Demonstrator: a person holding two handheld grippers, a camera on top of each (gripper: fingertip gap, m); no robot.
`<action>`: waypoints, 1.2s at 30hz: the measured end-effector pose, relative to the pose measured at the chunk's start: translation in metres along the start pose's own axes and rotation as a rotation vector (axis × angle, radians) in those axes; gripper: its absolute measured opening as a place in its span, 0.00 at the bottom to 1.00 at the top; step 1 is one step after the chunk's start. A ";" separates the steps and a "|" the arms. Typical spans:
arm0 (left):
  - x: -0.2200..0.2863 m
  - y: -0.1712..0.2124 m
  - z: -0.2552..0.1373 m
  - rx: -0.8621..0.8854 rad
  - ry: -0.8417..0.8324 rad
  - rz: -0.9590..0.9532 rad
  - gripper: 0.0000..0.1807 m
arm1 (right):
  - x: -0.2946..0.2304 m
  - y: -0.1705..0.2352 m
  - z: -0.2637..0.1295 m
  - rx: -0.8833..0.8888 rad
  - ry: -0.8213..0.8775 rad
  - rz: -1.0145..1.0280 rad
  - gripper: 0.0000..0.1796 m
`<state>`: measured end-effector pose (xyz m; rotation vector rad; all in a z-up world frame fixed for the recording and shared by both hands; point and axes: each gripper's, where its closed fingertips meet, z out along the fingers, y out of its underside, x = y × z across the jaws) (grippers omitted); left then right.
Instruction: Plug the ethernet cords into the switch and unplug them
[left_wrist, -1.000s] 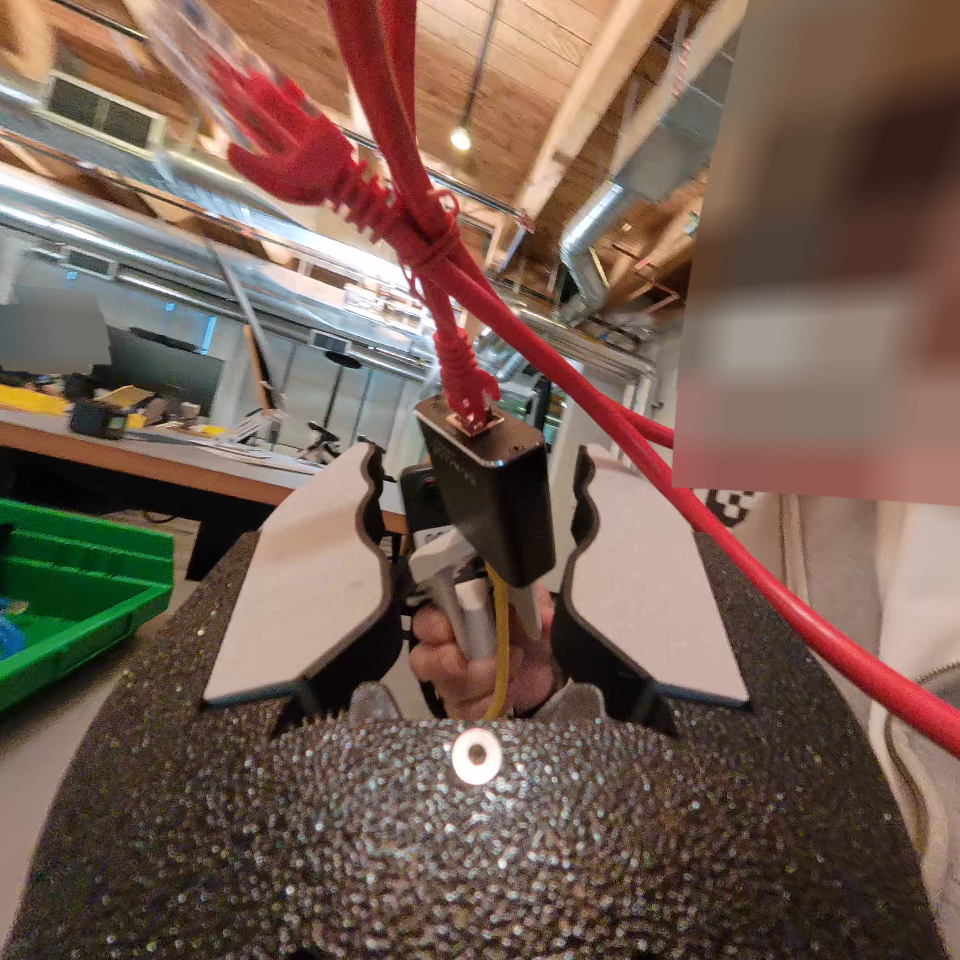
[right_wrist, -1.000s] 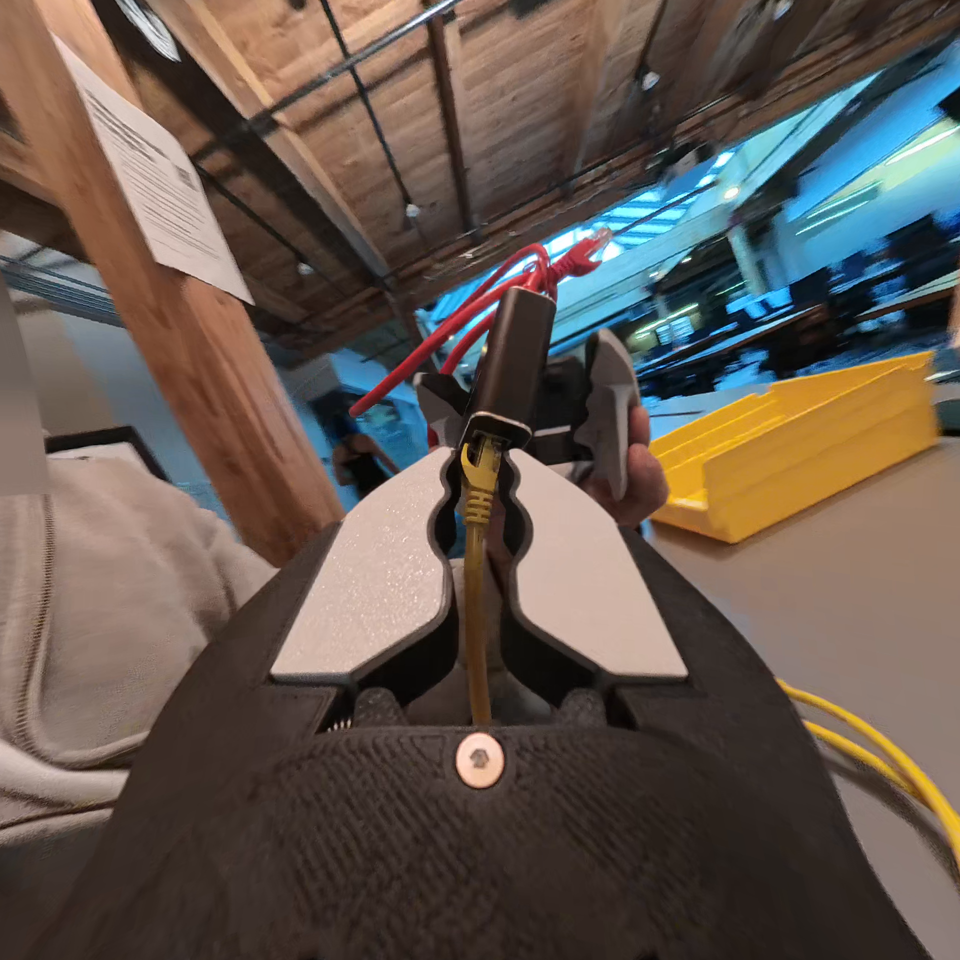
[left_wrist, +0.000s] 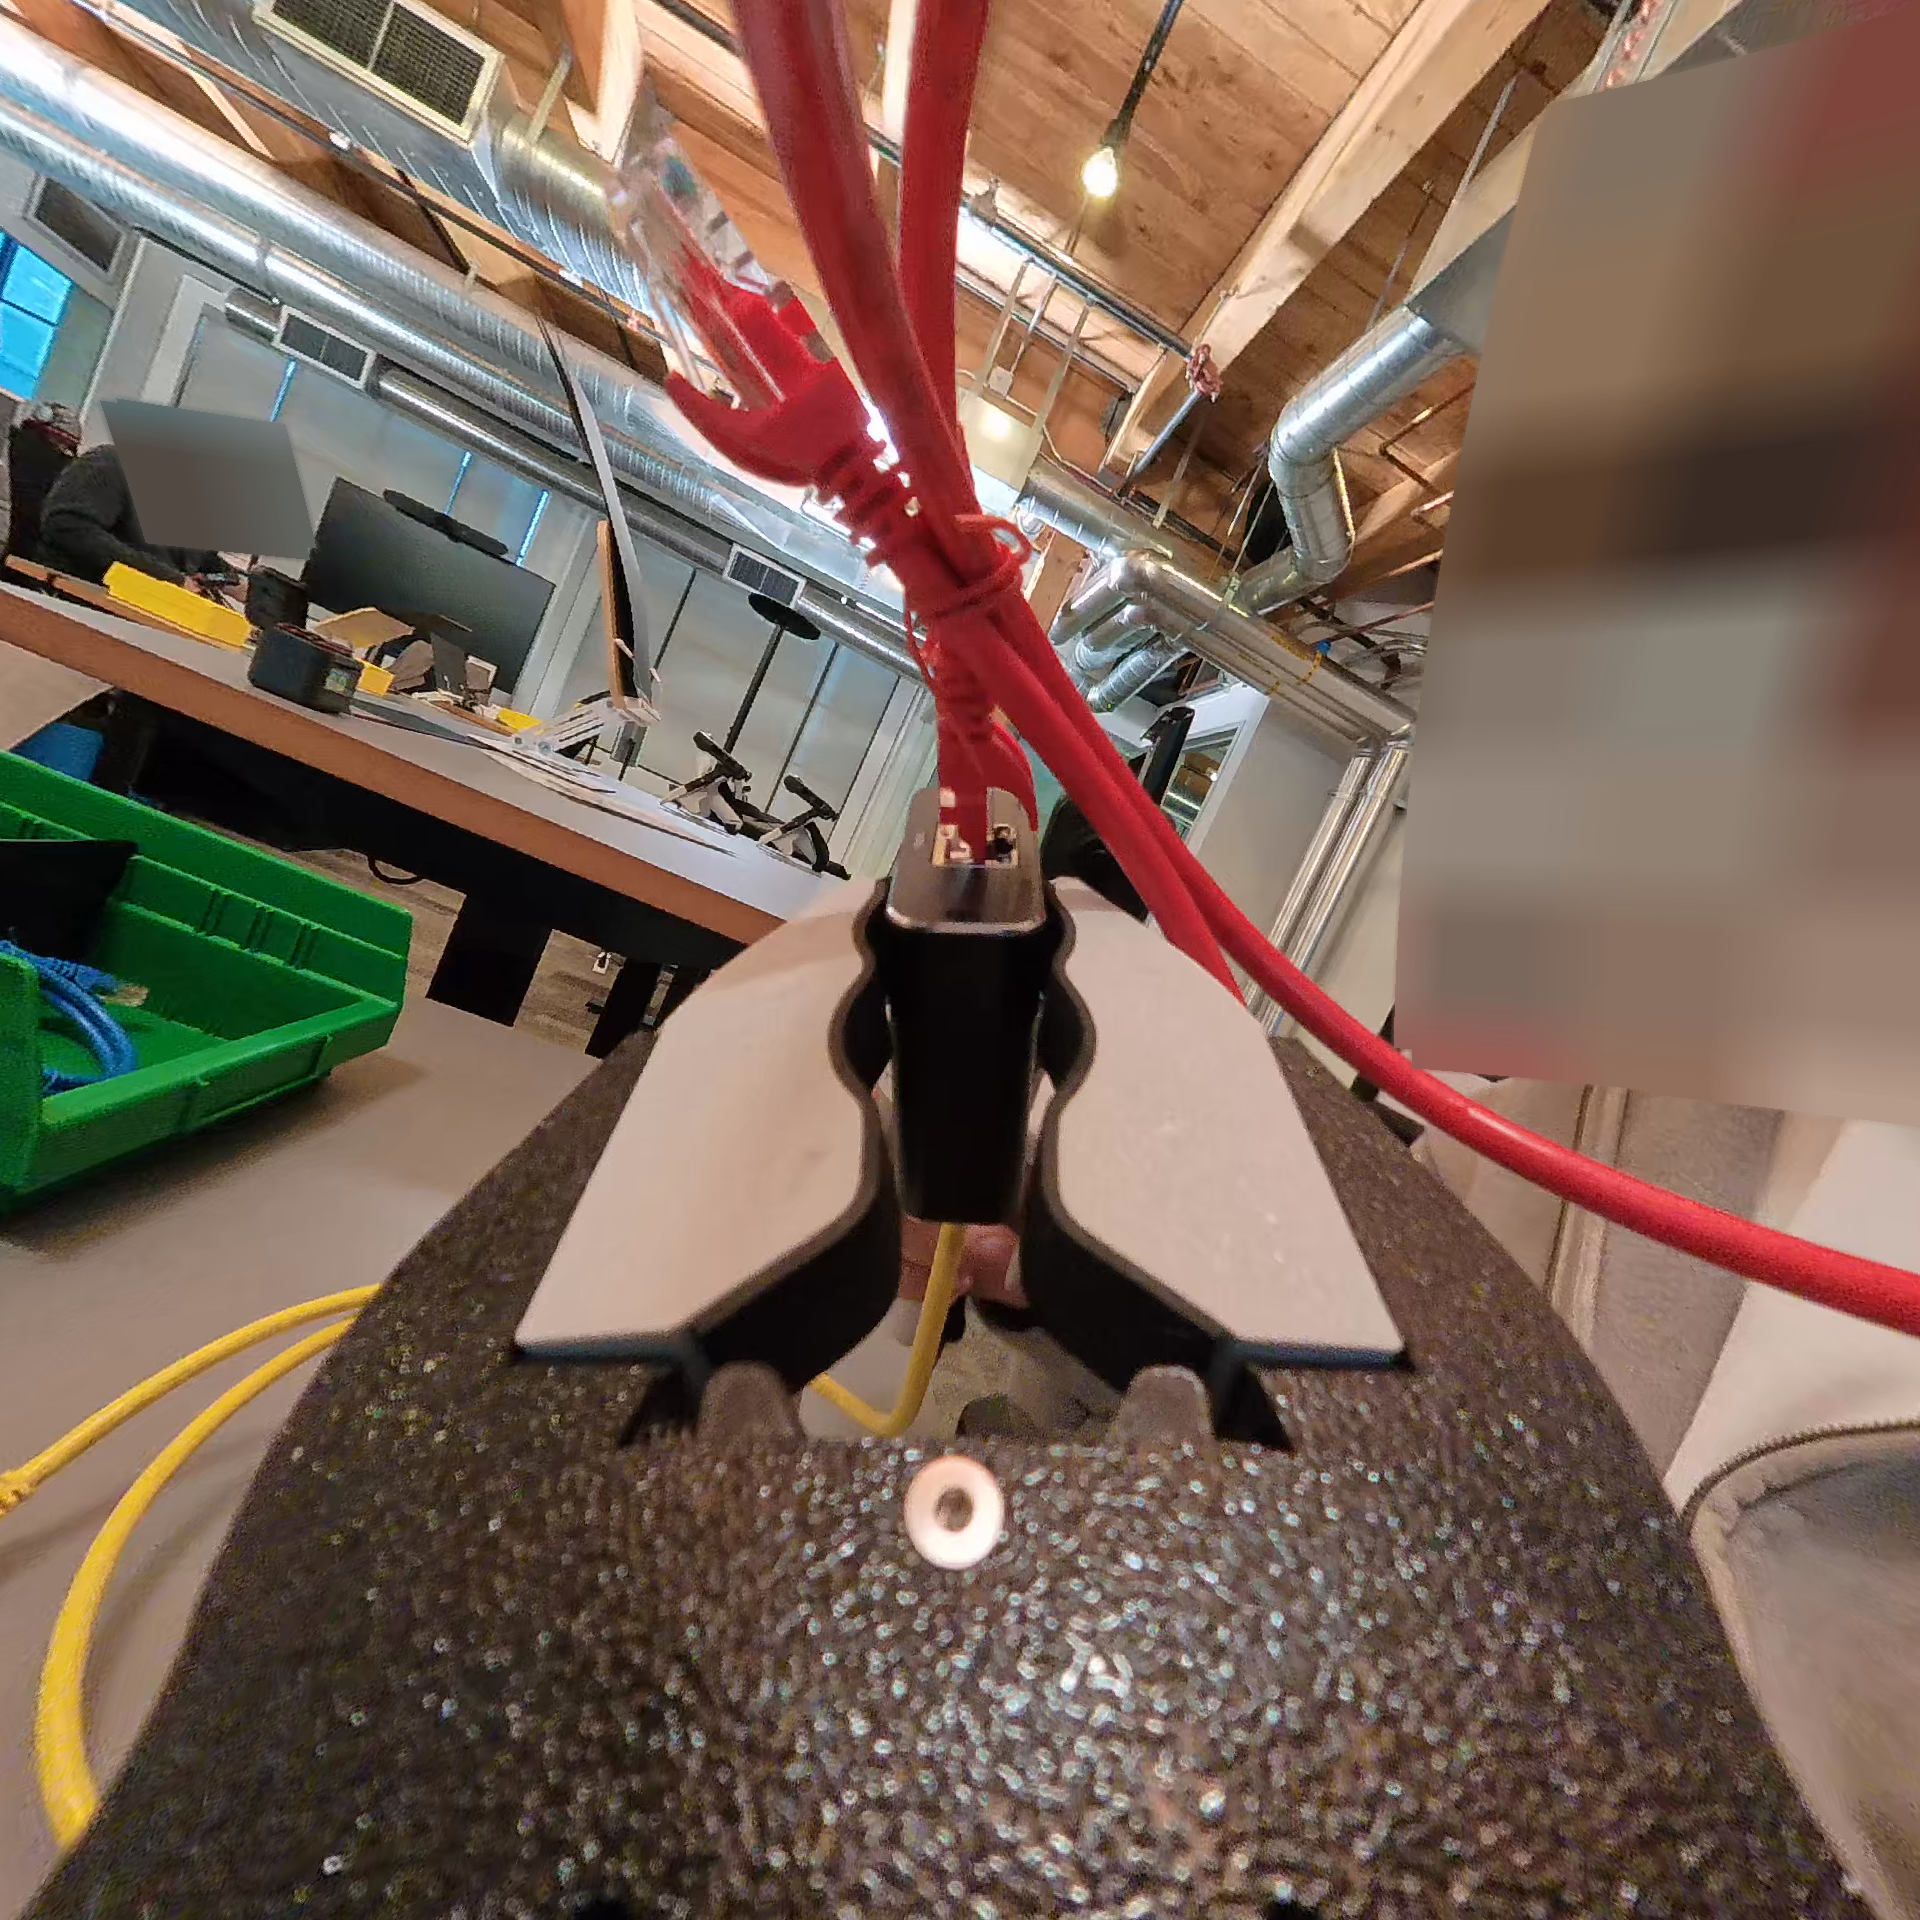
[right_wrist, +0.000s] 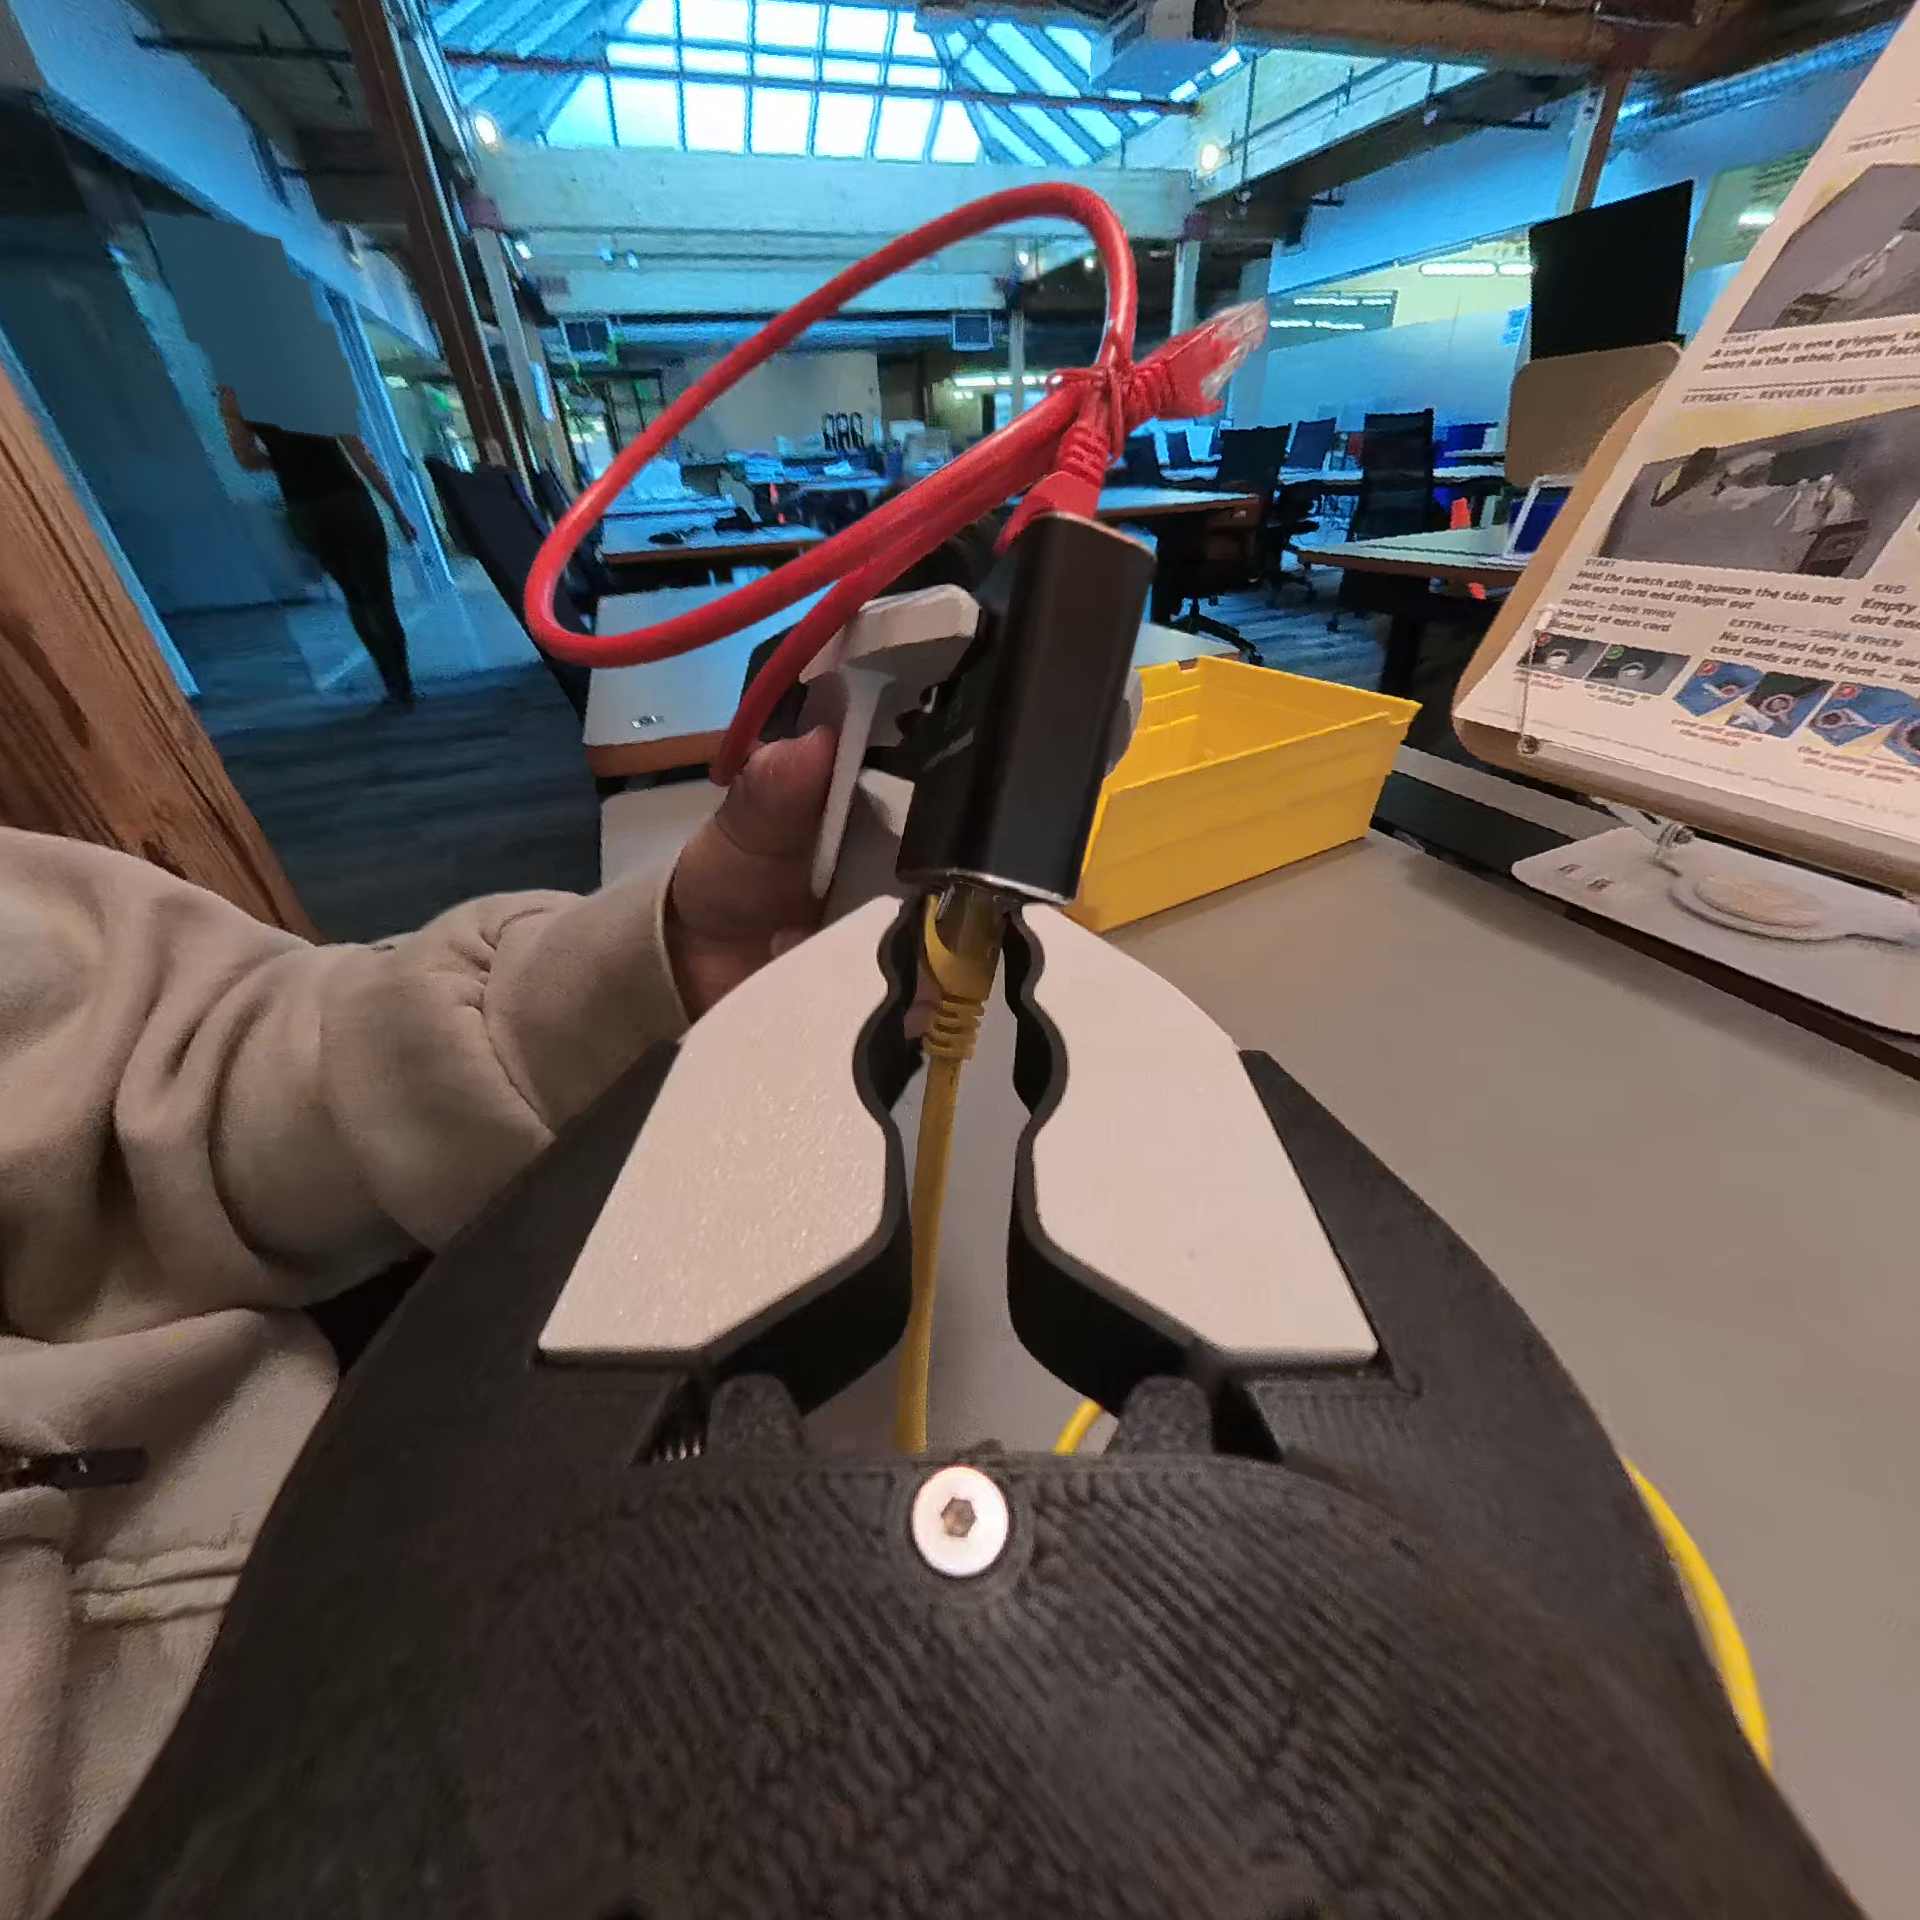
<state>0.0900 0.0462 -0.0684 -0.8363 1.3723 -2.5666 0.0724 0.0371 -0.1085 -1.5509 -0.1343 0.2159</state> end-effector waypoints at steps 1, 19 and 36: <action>0.000 0.001 -0.001 -0.005 0.004 0.008 0.13 | 0.000 0.002 0.000 -0.015 0.004 -0.016 0.09; -0.001 0.002 -0.003 -0.026 0.042 0.058 0.13 | 0.002 0.006 0.005 -0.068 0.014 0.049 0.09; -0.006 0.006 -0.008 -0.068 0.049 0.125 0.13 | 0.006 0.013 0.007 -0.056 -0.007 0.150 0.08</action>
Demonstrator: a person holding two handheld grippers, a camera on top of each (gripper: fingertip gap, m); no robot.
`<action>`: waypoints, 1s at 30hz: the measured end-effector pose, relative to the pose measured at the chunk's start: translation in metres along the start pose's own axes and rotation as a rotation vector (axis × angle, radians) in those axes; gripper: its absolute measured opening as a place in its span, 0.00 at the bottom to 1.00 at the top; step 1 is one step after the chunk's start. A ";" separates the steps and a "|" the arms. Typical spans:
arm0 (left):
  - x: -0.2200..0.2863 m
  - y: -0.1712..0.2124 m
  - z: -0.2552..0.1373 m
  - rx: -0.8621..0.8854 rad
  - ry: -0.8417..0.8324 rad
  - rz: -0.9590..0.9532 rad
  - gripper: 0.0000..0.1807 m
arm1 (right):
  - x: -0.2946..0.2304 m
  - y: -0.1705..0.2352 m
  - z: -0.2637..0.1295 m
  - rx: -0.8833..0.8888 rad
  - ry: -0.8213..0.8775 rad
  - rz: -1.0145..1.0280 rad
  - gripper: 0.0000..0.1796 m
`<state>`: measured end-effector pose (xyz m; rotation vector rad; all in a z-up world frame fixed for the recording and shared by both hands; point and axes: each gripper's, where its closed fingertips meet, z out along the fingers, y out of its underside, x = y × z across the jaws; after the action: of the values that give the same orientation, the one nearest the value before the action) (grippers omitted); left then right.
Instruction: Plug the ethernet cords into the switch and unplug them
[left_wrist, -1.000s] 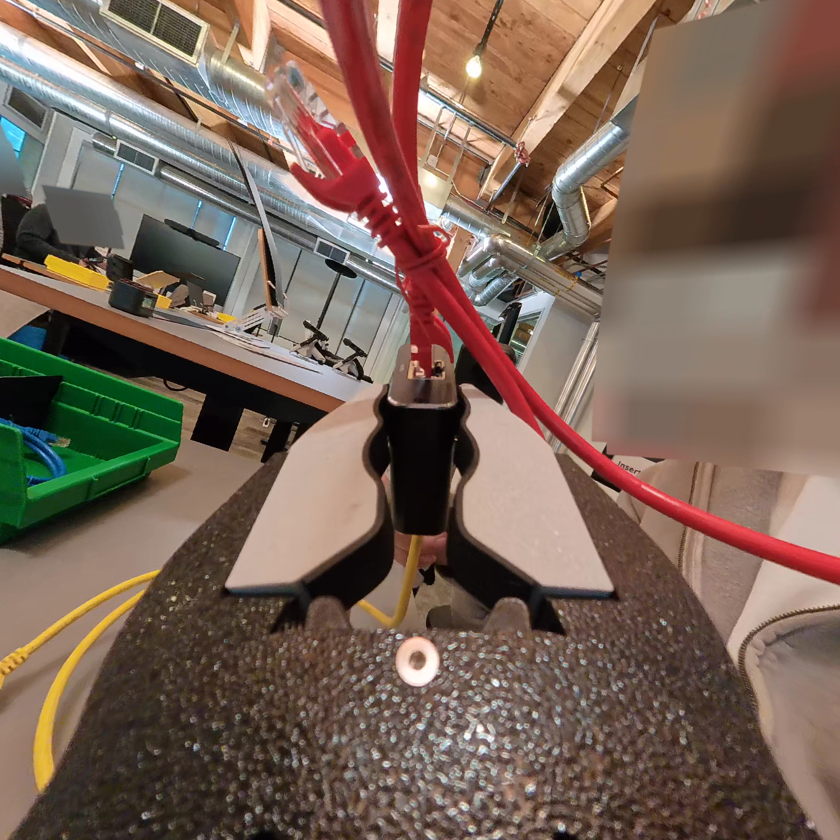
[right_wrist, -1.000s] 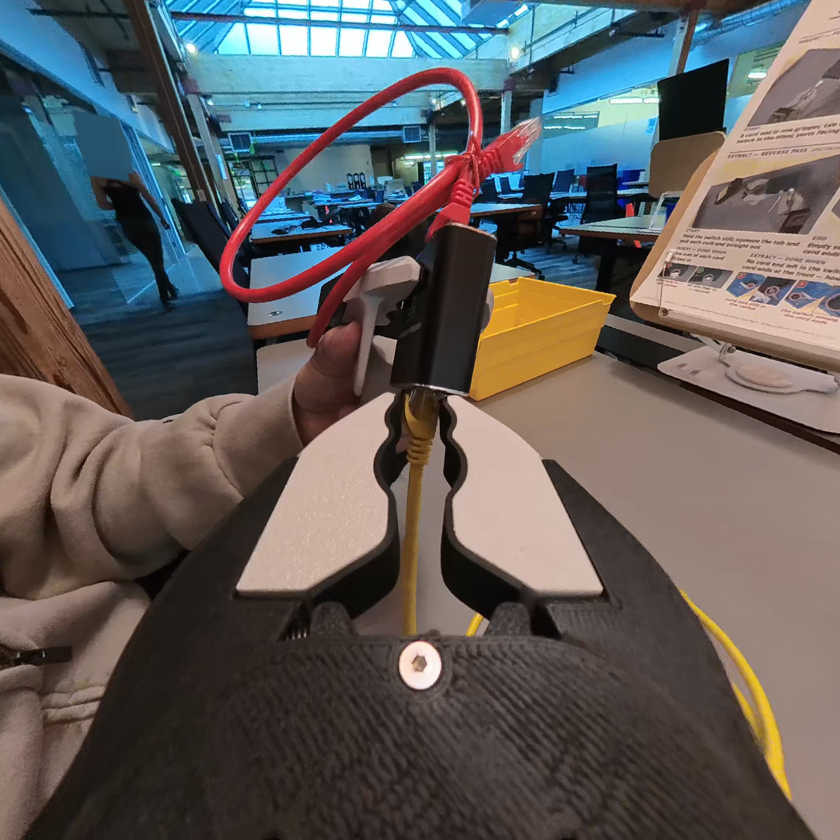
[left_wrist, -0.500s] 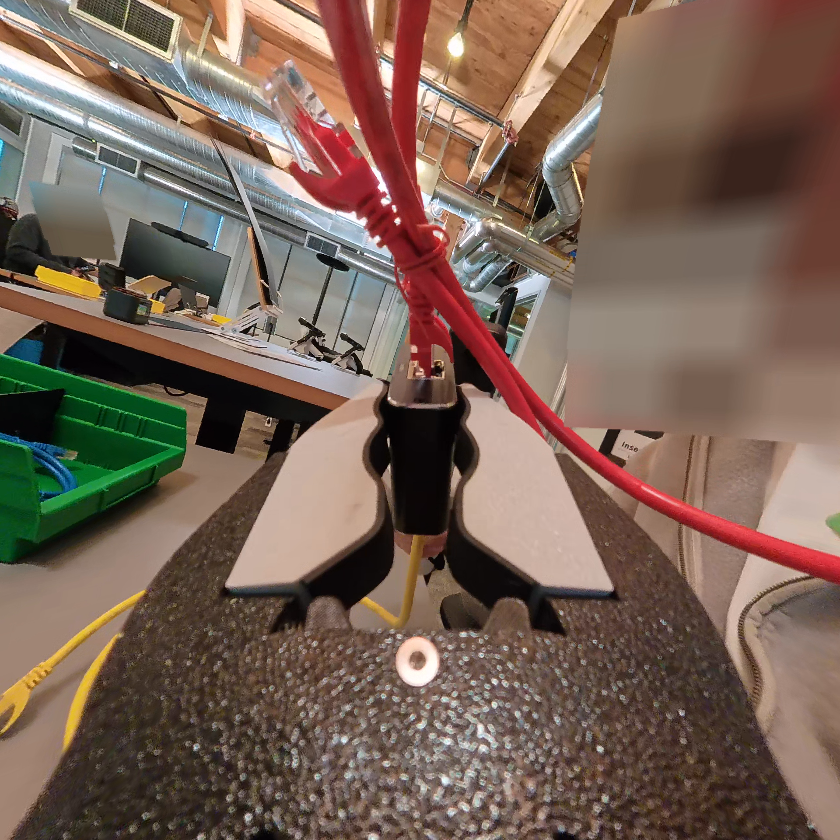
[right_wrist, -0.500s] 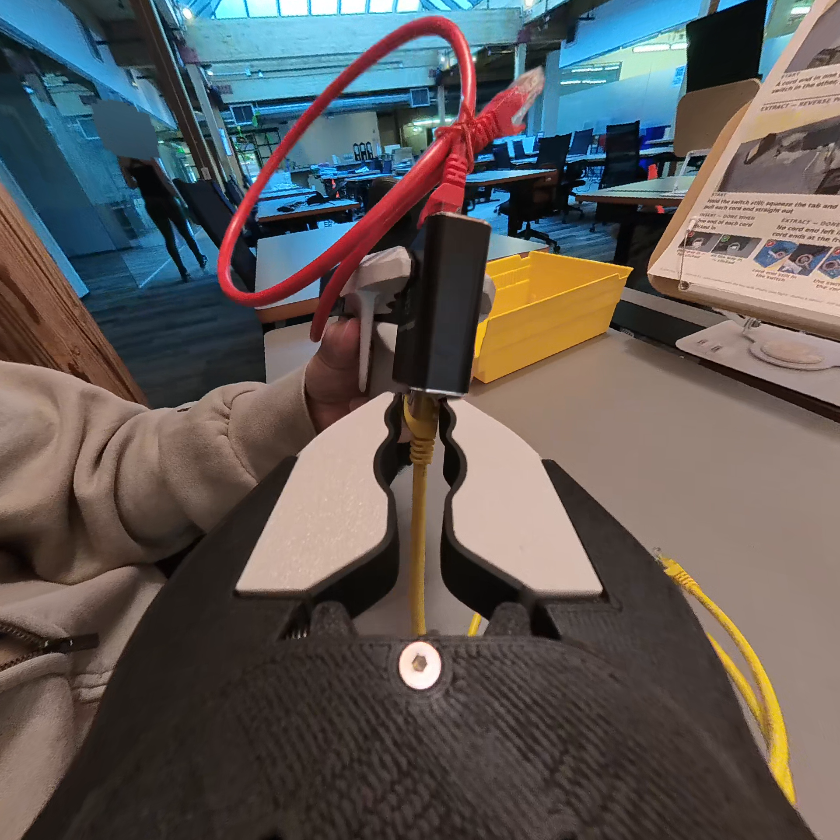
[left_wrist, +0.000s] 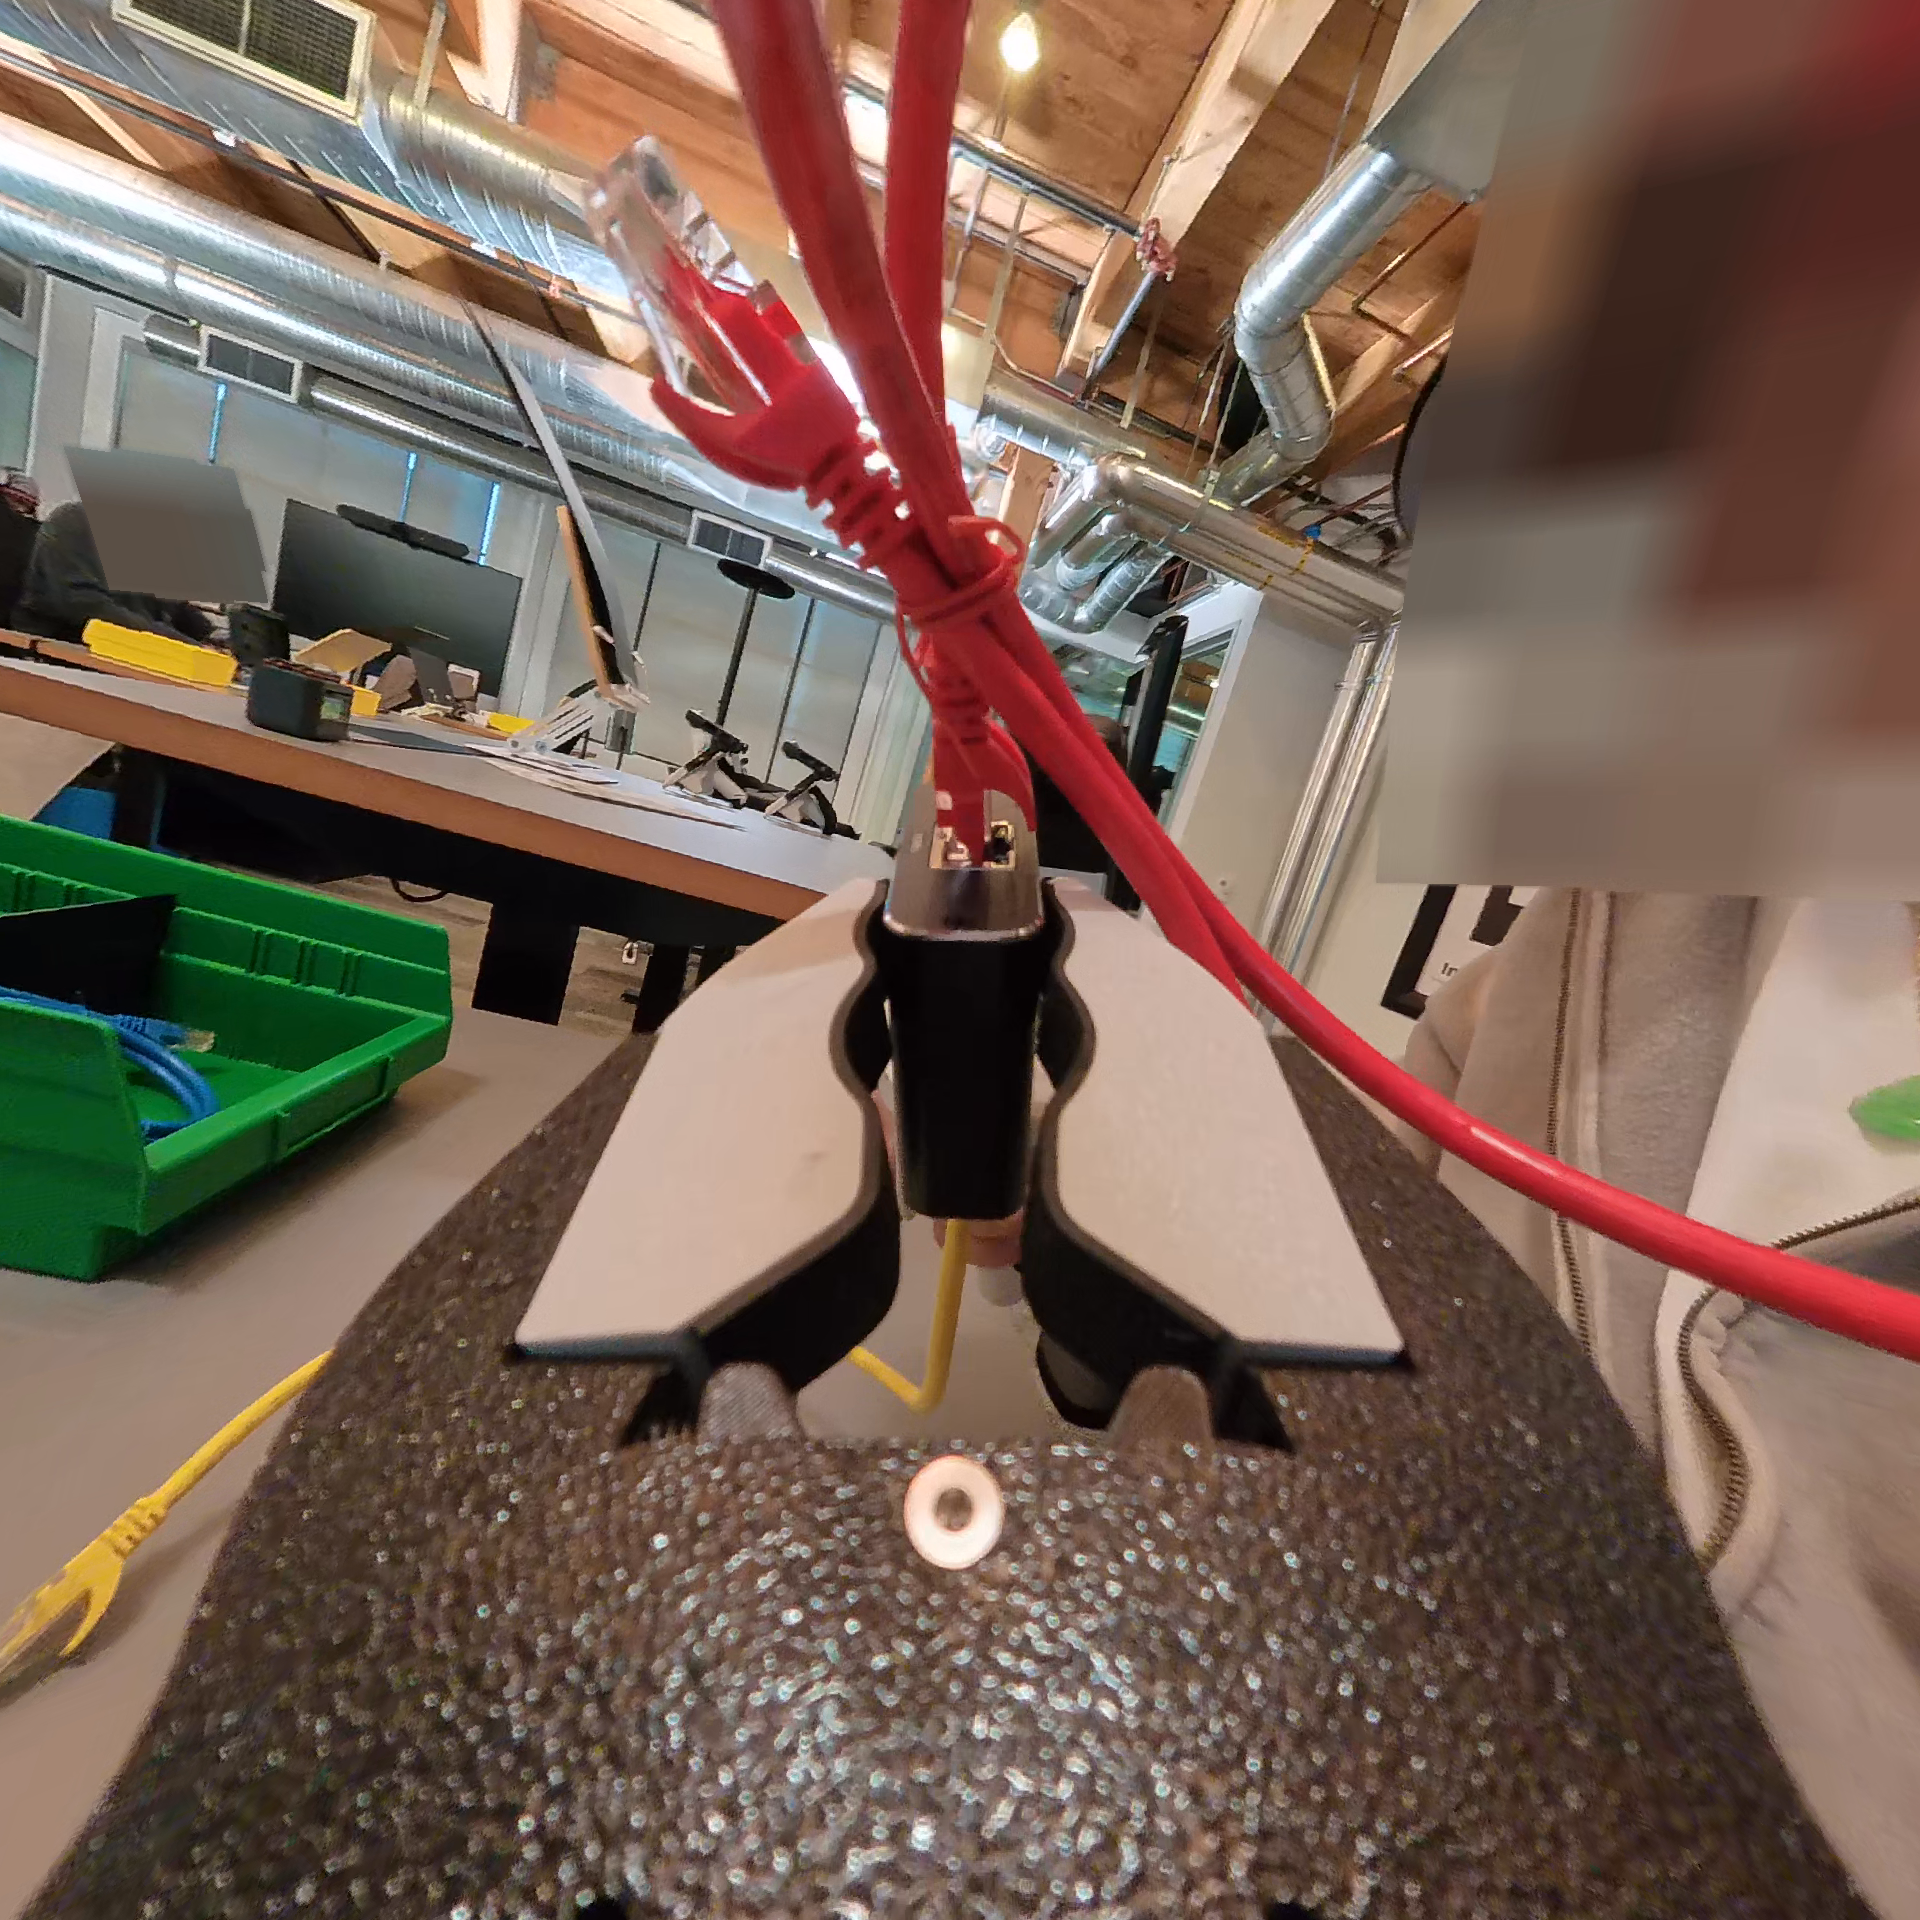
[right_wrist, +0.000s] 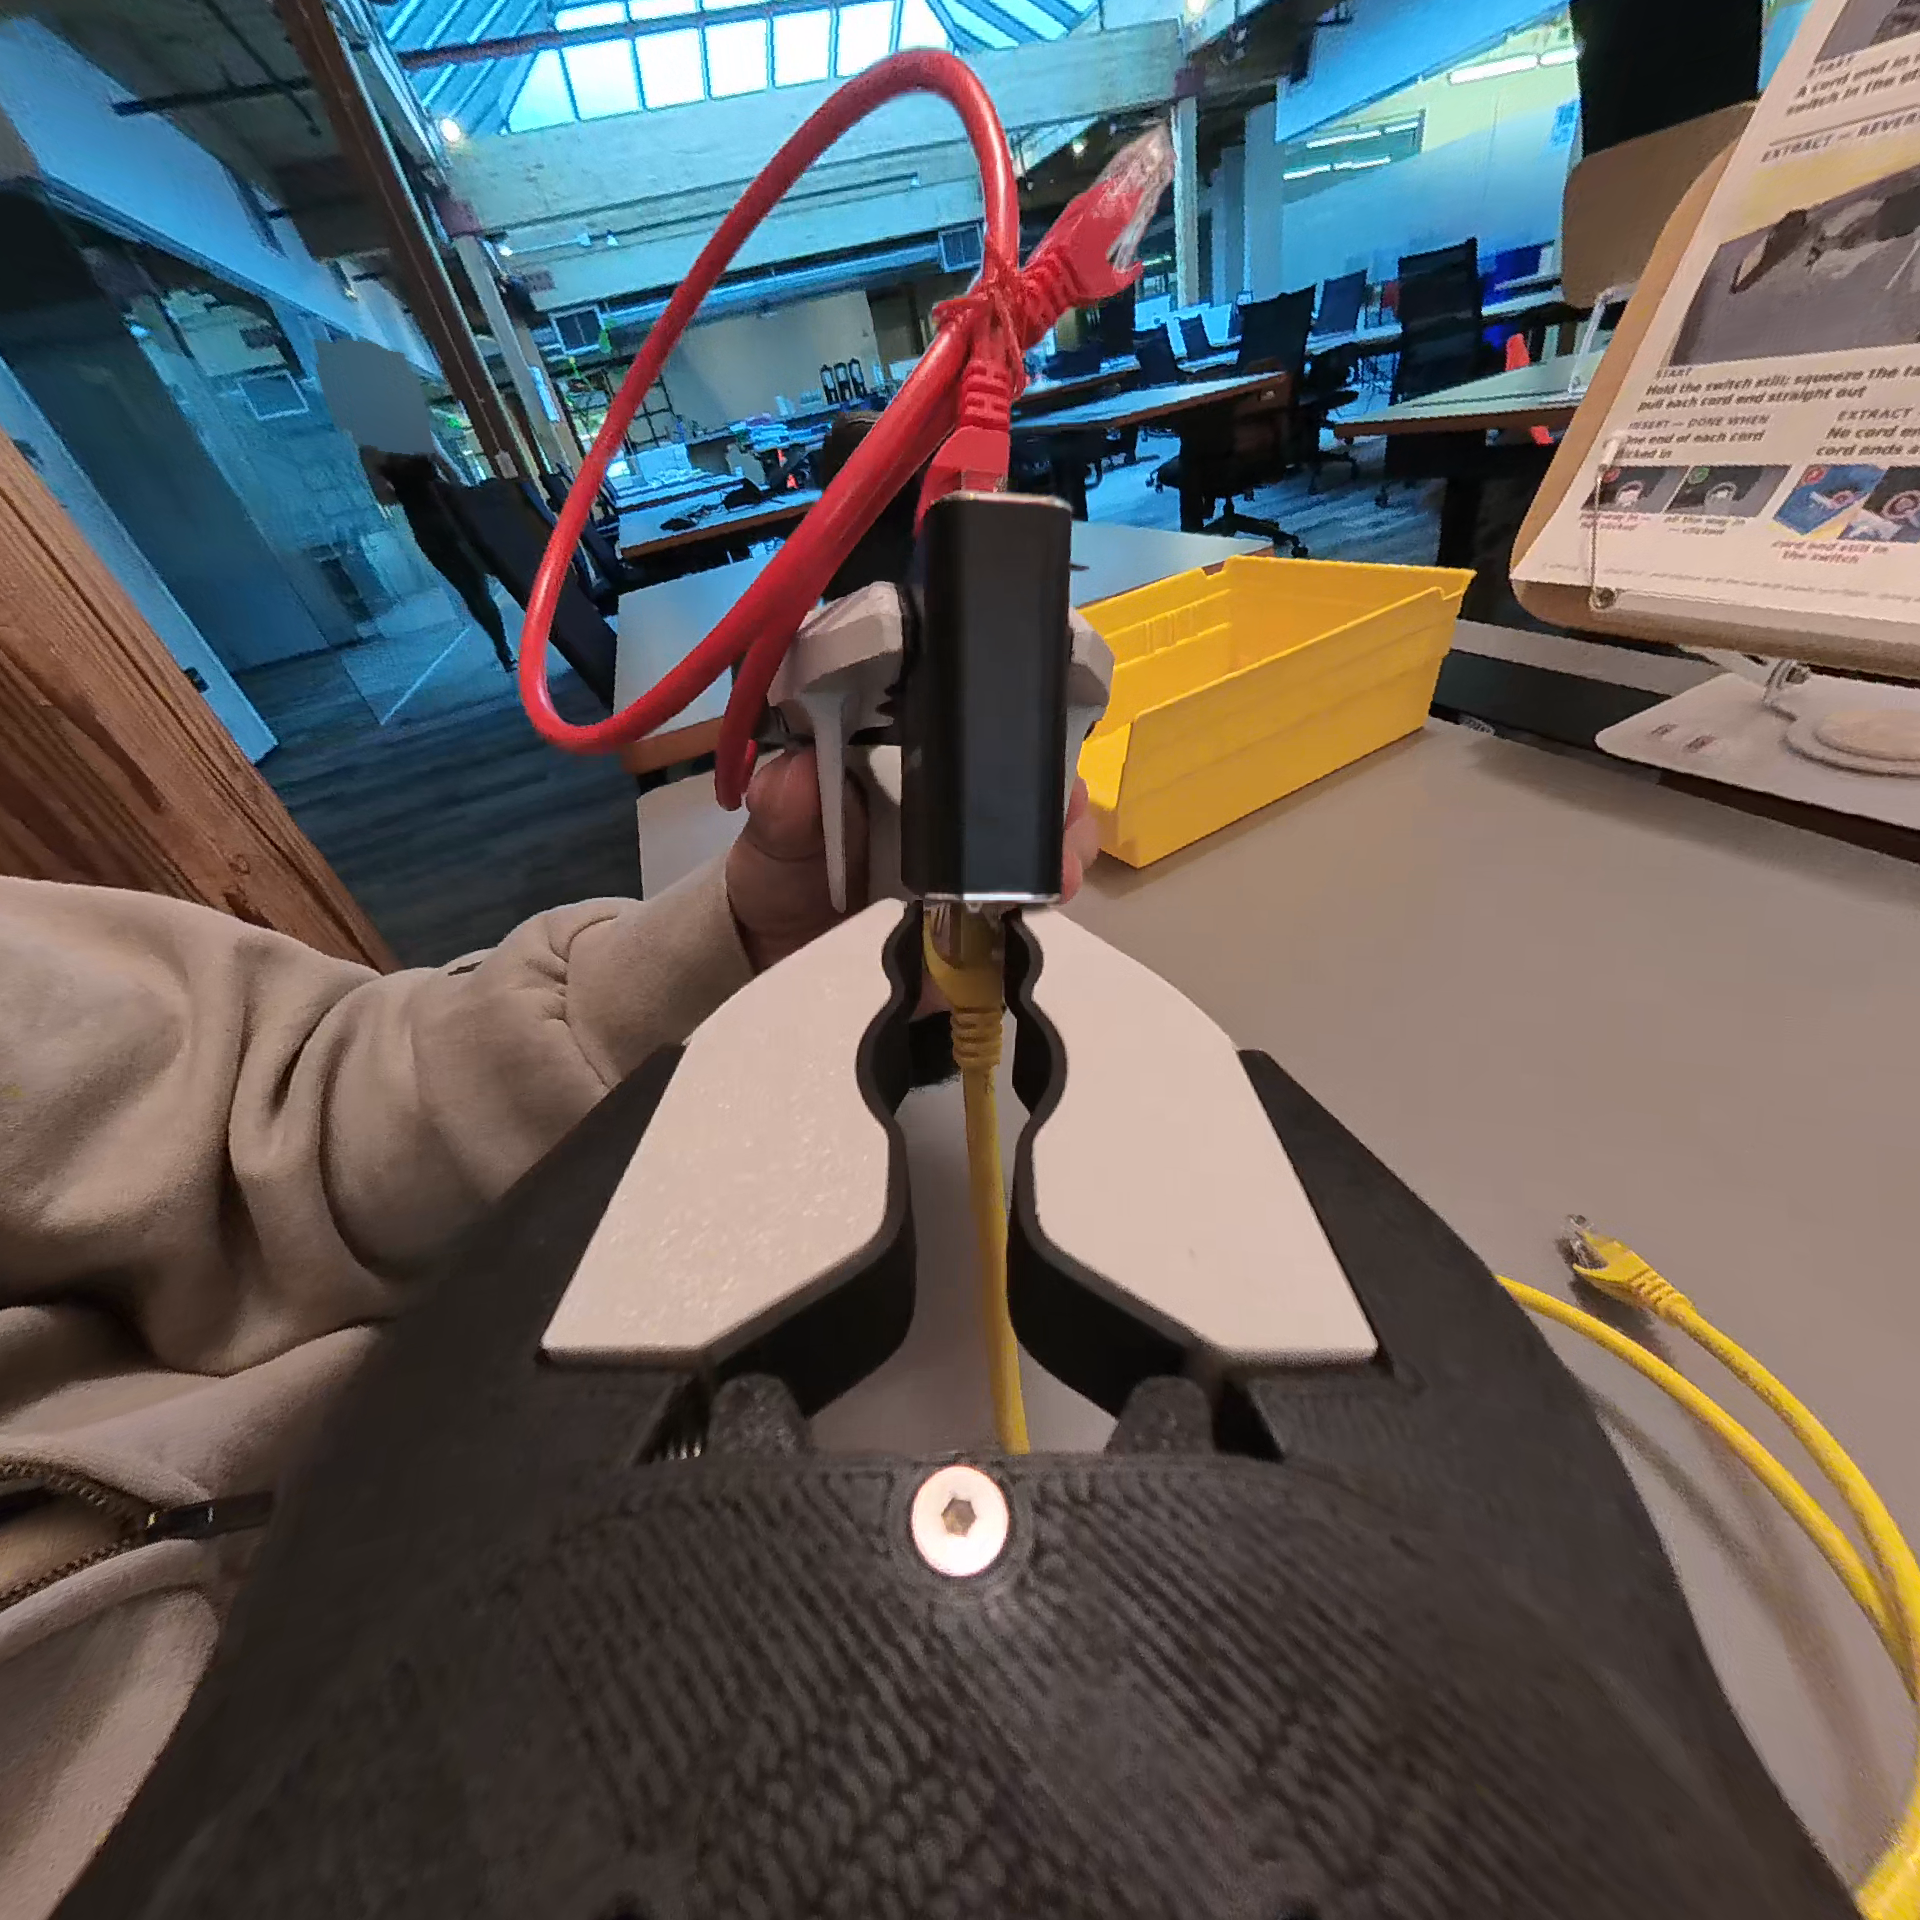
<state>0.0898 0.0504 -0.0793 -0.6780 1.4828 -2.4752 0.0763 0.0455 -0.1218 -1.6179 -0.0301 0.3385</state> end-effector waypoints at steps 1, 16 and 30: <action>-0.001 0.001 0.000 -0.007 -0.007 0.001 0.13 | 0.002 0.001 0.000 0.000 0.007 0.010 0.08; -0.006 0.013 0.007 -0.127 -0.090 0.016 0.13 | 0.006 0.013 -0.001 0.013 -0.044 0.099 0.09; -0.001 0.012 0.019 -0.120 -0.079 0.002 0.13 | 0.002 0.010 -0.004 0.024 -0.051 0.014 0.09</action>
<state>0.0982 0.0299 -0.0824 -0.7859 1.6111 -2.3439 0.0769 0.0415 -0.1317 -1.5862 -0.0533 0.3898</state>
